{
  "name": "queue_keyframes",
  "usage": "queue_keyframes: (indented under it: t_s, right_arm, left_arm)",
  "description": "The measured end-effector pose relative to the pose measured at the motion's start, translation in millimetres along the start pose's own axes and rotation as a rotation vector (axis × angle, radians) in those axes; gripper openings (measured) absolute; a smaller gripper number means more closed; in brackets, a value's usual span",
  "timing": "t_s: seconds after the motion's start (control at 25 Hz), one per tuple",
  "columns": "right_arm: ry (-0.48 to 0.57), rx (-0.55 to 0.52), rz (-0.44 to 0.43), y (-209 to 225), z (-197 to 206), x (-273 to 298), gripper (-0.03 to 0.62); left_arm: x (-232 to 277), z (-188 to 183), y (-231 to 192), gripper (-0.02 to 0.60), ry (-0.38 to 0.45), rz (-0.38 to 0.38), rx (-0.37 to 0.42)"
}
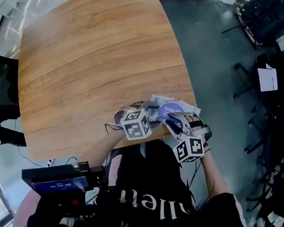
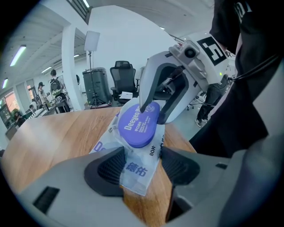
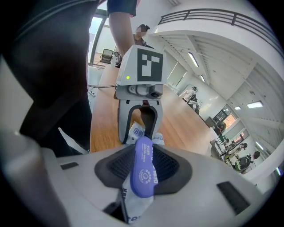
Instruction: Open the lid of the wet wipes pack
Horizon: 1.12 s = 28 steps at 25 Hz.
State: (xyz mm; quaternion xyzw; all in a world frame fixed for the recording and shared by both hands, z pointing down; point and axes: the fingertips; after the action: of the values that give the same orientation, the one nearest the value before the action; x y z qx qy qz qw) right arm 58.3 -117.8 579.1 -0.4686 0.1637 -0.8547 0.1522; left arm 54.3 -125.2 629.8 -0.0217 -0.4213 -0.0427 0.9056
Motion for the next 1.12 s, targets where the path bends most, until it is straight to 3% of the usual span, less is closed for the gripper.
queue_keyframes:
  t_s: [0.24, 0.52, 0.68, 0.84, 1.0, 1.12]
  right_arm:
    - [0.015, 0.057, 0.005, 7, 1, -1, 0.120]
    - [0.042, 0.230, -0.013, 11, 7, -2, 0.118]
    - [0.059, 0.255, -0.027, 13, 7, -1, 0.116]
    - [0.073, 0.279, -0.038, 11, 5, 0, 0.062]
    - [0.073, 0.391, -0.067, 7, 9, 3, 0.044]
    - [0.014, 0.280, -0.107, -5, 17, 12, 0.044]
  left_arm:
    - [0, 0, -1, 0.252, -0.014, 0.014, 0.030]
    - [0, 1, 2, 0.253, -0.020, 0.029, 0.054]
    - [0, 1, 0, 0.253, -0.022, 0.031, 0.057]
    - [0, 2, -1, 0.255, -0.025, 0.035, 0.066]
    - [-1, 3, 1, 0.255, -0.024, 0.037, 0.071]
    - [-2, 2, 0, 0.255, -0.014, 0.037, 0.060]
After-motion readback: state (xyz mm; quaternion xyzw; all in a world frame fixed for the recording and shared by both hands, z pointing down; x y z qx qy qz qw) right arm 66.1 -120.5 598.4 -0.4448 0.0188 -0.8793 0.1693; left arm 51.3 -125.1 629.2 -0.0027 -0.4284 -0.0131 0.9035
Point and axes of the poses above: the fingertips, and each gripper's own axes: x forward along the fingers, y to its right, z out of its underside, and after that the axes turned 2 degrees about -z, right-handed
